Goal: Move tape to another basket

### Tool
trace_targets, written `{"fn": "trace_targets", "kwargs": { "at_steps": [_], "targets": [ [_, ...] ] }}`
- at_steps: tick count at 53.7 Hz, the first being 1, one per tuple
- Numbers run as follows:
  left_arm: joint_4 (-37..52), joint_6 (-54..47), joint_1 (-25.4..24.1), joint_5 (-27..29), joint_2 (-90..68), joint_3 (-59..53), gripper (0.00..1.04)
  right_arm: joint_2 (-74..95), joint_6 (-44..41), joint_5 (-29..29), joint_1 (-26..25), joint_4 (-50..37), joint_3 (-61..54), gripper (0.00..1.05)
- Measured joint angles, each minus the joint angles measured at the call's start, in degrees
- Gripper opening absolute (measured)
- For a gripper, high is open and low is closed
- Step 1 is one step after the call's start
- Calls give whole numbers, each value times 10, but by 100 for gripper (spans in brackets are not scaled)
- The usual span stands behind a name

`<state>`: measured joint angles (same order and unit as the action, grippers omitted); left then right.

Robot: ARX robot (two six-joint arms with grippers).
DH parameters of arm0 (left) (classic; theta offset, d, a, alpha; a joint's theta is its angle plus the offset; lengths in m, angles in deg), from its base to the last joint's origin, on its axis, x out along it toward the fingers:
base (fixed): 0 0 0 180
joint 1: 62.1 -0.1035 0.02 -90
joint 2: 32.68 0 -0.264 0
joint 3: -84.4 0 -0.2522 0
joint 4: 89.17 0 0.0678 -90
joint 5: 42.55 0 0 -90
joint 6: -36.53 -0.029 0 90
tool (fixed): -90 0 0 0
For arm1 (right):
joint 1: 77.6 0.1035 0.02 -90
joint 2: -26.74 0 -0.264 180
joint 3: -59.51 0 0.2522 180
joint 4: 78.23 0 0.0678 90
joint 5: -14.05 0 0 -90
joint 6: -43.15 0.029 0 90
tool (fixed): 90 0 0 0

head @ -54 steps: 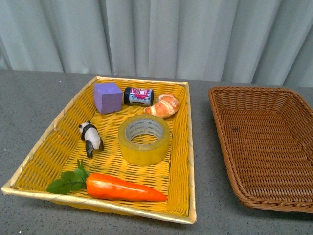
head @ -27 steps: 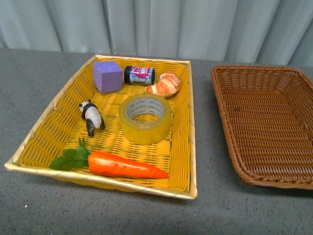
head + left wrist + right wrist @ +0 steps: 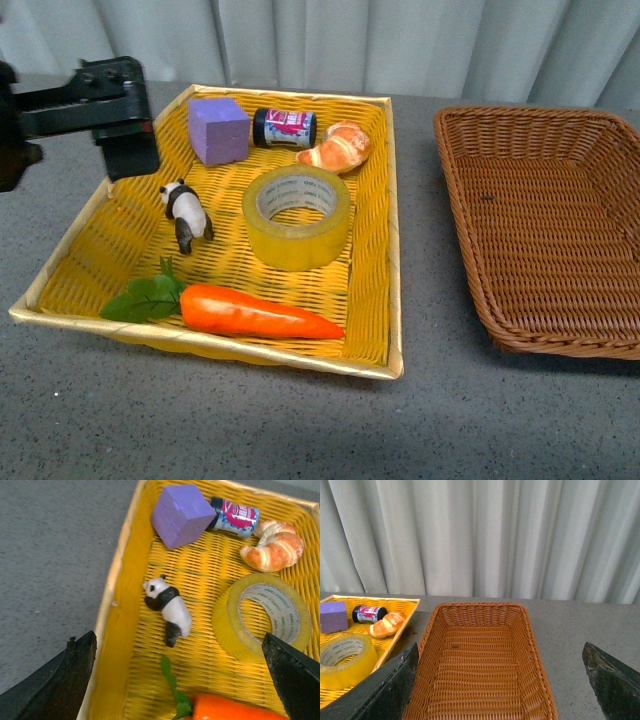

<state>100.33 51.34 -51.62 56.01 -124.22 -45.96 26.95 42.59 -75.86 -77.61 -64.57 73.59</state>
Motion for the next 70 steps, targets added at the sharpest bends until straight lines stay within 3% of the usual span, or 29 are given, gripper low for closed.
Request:
{"fn": "trace_targets", "kwargs": {
  "at_steps": [12,25,70],
  "targets": [
    [-93,18,33,-11,-165,175,98,0,0,0,0,0,0,96],
    [-144,44,58,-12,-248,266,98,0,0,0,0,0,0,96],
    [-147,52,103,5,-323,307,97,0,0,0,0,0,0,96]
  ]
}}
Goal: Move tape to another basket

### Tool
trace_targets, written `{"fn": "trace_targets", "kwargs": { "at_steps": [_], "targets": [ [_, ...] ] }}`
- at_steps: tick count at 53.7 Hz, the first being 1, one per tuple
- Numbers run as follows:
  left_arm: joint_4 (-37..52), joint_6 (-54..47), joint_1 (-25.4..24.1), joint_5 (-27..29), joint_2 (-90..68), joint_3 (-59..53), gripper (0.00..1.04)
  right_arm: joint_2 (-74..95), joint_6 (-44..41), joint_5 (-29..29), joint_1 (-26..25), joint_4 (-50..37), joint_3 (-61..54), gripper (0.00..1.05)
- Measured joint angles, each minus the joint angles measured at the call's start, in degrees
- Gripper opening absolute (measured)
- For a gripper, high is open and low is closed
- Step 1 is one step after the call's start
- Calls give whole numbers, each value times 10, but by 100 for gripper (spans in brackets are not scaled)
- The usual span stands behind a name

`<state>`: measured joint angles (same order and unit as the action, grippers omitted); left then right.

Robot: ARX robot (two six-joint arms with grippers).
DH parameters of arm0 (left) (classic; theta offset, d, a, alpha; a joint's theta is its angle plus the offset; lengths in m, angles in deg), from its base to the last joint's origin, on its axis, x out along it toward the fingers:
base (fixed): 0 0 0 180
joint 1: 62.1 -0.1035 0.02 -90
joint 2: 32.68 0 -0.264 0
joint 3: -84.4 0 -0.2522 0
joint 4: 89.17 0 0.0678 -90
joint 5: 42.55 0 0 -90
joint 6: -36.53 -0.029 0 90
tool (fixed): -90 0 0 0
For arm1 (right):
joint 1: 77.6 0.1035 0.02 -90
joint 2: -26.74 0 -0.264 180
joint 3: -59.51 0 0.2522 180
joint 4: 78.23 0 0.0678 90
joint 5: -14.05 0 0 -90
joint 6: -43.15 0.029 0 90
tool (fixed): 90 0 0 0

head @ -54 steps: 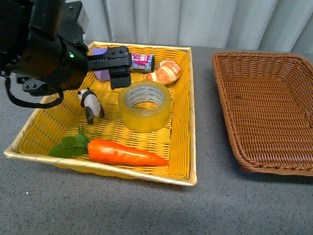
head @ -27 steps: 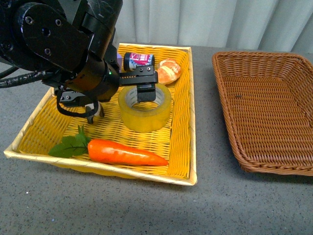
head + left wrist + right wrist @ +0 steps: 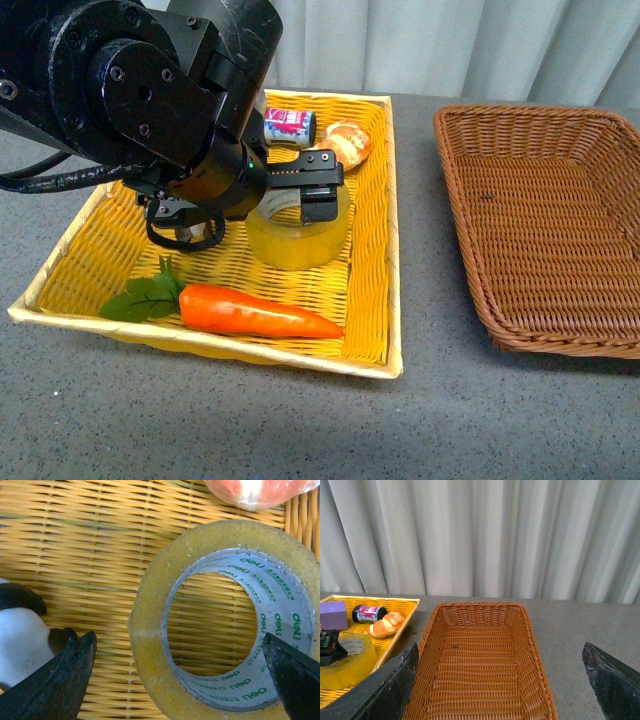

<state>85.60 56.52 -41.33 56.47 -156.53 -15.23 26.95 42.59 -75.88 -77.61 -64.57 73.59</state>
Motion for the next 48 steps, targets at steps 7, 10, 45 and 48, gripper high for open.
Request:
{"fn": "trace_targets", "kwargs": {
  "at_steps": [7,10,45,48],
  "targets": [
    [-4,0,0,6,0,3,77,0,0,0,0,0,0,96],
    [-4,0,0,9,-1,4,70,0,0,0,0,0,0,96],
    [-27,-19,2,14,1,11,16,0,0,0,0,0,0,96],
    [-30,-39,-2,1,12,11,16,0,0,0,0,0,0,96]
  ]
}}
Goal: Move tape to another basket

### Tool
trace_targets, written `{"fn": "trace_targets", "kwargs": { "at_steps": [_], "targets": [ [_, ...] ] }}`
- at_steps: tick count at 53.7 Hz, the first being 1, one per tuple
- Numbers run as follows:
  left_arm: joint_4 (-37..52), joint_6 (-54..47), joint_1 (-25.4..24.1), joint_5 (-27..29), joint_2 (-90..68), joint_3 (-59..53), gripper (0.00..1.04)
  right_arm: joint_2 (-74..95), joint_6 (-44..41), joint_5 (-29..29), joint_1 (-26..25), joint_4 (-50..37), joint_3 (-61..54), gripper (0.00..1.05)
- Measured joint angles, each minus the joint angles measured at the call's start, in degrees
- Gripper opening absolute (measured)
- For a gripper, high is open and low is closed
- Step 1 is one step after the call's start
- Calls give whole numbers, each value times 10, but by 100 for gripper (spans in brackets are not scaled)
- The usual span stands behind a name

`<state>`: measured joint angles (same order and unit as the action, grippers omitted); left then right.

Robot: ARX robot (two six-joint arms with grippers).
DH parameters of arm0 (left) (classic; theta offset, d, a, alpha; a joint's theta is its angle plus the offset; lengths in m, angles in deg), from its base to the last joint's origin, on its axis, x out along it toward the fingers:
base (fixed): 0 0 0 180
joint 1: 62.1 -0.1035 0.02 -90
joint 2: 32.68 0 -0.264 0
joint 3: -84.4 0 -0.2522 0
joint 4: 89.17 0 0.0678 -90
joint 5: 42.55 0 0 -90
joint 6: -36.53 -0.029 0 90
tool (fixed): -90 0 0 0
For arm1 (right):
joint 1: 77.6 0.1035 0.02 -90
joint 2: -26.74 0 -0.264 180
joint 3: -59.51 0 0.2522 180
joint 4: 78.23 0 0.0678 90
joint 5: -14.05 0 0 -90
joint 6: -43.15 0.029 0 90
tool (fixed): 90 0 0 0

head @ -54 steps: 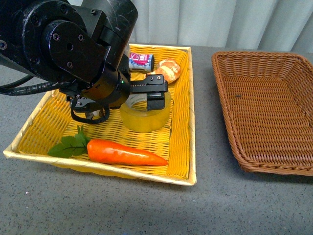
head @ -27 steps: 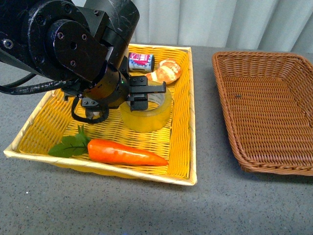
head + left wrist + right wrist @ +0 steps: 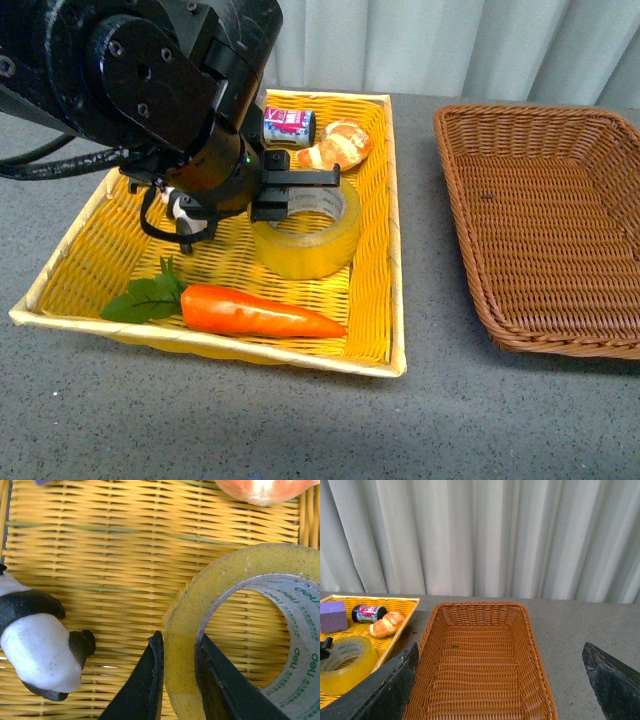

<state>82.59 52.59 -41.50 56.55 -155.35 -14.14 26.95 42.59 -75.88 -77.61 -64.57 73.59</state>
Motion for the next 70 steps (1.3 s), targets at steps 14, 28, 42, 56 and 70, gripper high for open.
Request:
{"fn": "trace_targets", "kwargs": {
  "at_steps": [14,28,42,56,70],
  "targets": [
    [9,-210,-12,-113,77,45,15,0,0,0,0,0,0,96],
    [-9,-409,8,-205,89,112,15,0,0,0,0,0,0,96],
    [-80,-537,32,-250,85,170,15,0,0,0,0,0,0,96],
    [-123,-612,44,-262,75,183,15,0,0,0,0,0,0,96],
    [-123,-624,42,-260,75,188,15,0,0,0,0,0,0,96]
  ]
}}
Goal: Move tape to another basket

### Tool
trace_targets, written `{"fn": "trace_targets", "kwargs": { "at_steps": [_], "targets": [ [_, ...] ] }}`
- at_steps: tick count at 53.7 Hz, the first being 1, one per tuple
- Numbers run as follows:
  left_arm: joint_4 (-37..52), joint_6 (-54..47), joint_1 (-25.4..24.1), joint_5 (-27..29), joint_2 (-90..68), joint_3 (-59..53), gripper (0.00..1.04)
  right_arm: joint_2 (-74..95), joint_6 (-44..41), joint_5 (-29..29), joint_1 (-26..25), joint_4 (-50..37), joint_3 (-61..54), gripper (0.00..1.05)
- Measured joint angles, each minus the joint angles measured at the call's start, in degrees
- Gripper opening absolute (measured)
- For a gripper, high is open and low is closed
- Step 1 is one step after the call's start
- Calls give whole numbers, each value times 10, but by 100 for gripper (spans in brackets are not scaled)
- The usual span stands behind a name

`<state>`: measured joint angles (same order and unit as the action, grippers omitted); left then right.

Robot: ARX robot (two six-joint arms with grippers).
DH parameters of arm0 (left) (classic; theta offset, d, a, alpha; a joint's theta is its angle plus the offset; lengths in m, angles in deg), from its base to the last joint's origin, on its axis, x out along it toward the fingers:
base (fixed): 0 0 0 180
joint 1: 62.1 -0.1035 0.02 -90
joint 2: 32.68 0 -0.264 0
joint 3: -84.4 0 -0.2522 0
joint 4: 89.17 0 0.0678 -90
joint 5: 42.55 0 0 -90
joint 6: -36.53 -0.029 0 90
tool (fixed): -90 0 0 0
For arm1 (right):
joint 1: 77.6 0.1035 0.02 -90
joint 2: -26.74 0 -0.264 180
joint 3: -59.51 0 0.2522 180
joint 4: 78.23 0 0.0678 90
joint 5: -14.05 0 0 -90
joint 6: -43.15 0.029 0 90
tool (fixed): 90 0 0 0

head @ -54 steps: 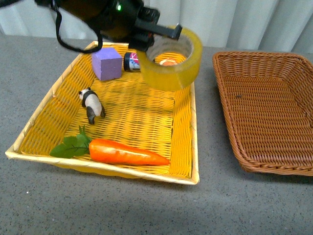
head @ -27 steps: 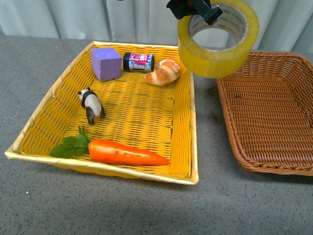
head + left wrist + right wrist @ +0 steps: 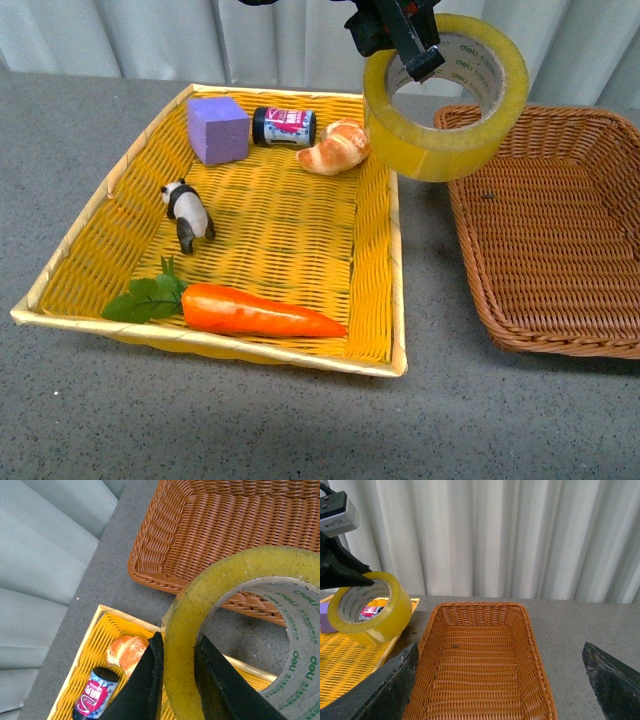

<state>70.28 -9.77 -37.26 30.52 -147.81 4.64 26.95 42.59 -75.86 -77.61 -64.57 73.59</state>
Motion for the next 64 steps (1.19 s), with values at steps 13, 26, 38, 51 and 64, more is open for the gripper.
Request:
{"fn": "trace_targets", "kwargs": {
  "at_steps": [13,26,38,51,64],
  "targets": [
    [0,-1,0,0,0,0,15,158,-165,-11,-19,58,63,96],
    [0,-1,0,0,0,0,15,397,-216,65,-26,-77,161,96],
    [0,-1,-1,1,0,0,15,563,-188,103,-10,-99,269,96],
    [0,-2,0,0,0,0,15,675,-157,120,39,-70,365,96],
    [0,-2,0,0,0,0,15,757,-146,127,80,-38,442,96]
  ]
}}
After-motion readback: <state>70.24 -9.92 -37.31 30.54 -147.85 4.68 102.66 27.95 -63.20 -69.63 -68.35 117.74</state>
